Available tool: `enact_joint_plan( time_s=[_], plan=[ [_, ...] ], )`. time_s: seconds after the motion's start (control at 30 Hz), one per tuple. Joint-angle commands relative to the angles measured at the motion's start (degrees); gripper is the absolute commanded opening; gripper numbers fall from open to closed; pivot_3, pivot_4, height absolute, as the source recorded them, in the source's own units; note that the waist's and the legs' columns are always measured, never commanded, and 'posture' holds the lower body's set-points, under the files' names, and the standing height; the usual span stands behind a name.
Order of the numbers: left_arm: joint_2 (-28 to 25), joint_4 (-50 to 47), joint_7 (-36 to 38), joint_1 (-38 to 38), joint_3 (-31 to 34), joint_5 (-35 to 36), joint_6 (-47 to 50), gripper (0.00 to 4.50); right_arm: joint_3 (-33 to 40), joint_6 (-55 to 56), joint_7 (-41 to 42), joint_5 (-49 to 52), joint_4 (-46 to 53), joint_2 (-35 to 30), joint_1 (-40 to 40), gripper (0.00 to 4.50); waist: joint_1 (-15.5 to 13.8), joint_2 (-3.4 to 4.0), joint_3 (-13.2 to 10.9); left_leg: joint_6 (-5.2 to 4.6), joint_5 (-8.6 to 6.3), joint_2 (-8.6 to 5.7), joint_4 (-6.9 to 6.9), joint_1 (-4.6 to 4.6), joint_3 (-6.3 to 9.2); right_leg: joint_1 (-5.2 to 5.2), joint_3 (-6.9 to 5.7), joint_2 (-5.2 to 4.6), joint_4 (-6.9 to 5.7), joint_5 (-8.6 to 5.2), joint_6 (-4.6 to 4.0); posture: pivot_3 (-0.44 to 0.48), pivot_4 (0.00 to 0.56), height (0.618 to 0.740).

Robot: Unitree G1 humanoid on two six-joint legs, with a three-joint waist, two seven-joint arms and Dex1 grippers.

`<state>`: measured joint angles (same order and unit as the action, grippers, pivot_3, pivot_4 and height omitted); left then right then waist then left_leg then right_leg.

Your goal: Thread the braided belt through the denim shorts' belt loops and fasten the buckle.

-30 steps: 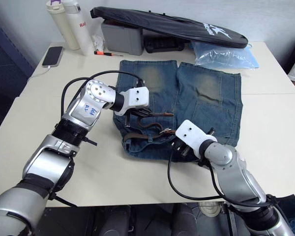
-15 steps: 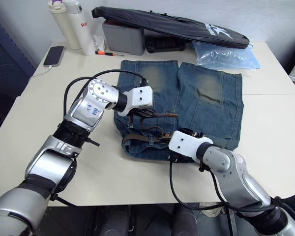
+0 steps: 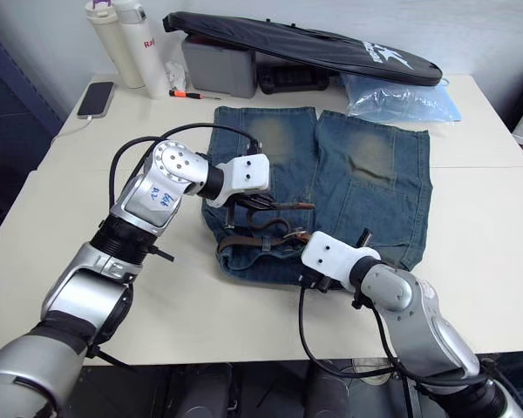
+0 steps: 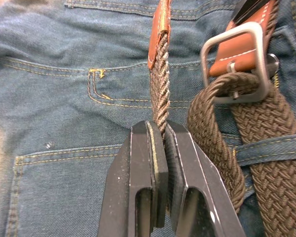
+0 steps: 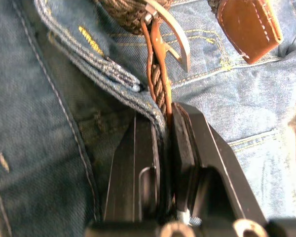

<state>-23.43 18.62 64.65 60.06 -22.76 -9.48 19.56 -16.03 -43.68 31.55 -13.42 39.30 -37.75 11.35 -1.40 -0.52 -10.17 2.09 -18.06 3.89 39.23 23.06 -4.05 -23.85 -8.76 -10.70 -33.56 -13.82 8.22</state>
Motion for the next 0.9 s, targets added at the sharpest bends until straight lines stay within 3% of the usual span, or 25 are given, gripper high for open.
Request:
enact_joint_plan(
  time_s=[0.03,0.57,0.9],
  plan=[
    [-0.24,-0.42,0.28,0.57,-0.86,-0.63,-2.32,0.00,2.25,-1.72,-1.03,-0.66,1.51,0.65,1.72,0.05,-0.02,0.00,0.00,0.00,0.00,0.00,0.00,0.00,0.00,0.00,0.00,0.00,0.00,0.00,0.00,0.000,0.150,0.740],
    [-4.30,8.34,2.92,3.12,-1.20,-2.24,-18.25,0.00,-0.53,-4.61,-0.83,-1.60,1.21,0.97,2.09,0.05,0.02,0.00,0.00,0.00,0.00,0.00,0.00,0.00,0.00,0.00,0.00,0.00,-0.01,0.00,0.00,0.000,0.150,0.740],
    [-3.15,9.15,3.33,3.05,0.06,-0.59,-24.74,0.00,-0.76,-4.60,-0.52,-1.71,1.03,0.80,2.39,0.05,0.04,0.00,0.00,0.00,0.00,0.00,0.00,0.00,0.00,0.00,0.00,0.00,-0.01,0.00,0.00,0.000,0.150,0.740]
  ],
)
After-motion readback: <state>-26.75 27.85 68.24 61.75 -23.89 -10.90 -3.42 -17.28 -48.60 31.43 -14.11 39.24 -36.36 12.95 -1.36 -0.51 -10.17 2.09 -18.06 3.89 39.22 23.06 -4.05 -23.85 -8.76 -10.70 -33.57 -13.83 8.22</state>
